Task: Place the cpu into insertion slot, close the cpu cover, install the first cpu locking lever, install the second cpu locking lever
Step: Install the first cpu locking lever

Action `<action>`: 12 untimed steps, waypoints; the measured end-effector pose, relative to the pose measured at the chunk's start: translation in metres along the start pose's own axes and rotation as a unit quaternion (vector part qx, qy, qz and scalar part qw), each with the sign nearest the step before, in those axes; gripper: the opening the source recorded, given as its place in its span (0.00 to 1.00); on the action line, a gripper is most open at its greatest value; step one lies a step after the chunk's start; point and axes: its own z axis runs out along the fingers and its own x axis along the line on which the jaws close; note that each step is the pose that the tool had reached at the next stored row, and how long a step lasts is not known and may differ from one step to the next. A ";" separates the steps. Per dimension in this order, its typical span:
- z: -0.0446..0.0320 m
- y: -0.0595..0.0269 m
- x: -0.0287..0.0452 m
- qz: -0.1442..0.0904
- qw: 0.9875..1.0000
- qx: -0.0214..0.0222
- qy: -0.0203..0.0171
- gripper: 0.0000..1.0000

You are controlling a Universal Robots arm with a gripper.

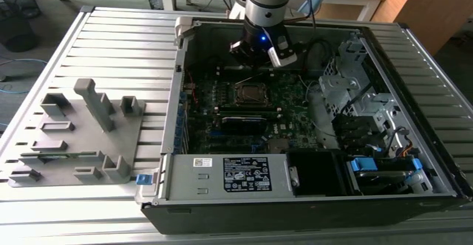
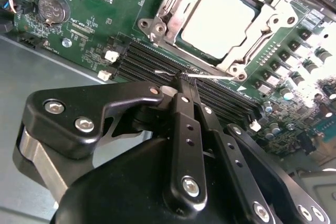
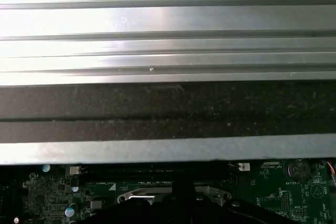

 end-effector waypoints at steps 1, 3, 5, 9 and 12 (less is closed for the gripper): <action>0.0002 0.0001 -0.0001 0.000 1.000 0.000 0.000 0.11; 0.0005 0.0006 -0.0002 0.000 1.000 0.000 0.000 0.11; 0.0008 0.0010 -0.0002 0.000 1.000 0.000 0.000 0.11; 0.0010 0.0015 -0.0002 0.000 1.000 0.000 0.000 0.11; 0.0014 0.0016 -0.0002 0.000 1.000 0.000 0.000 0.11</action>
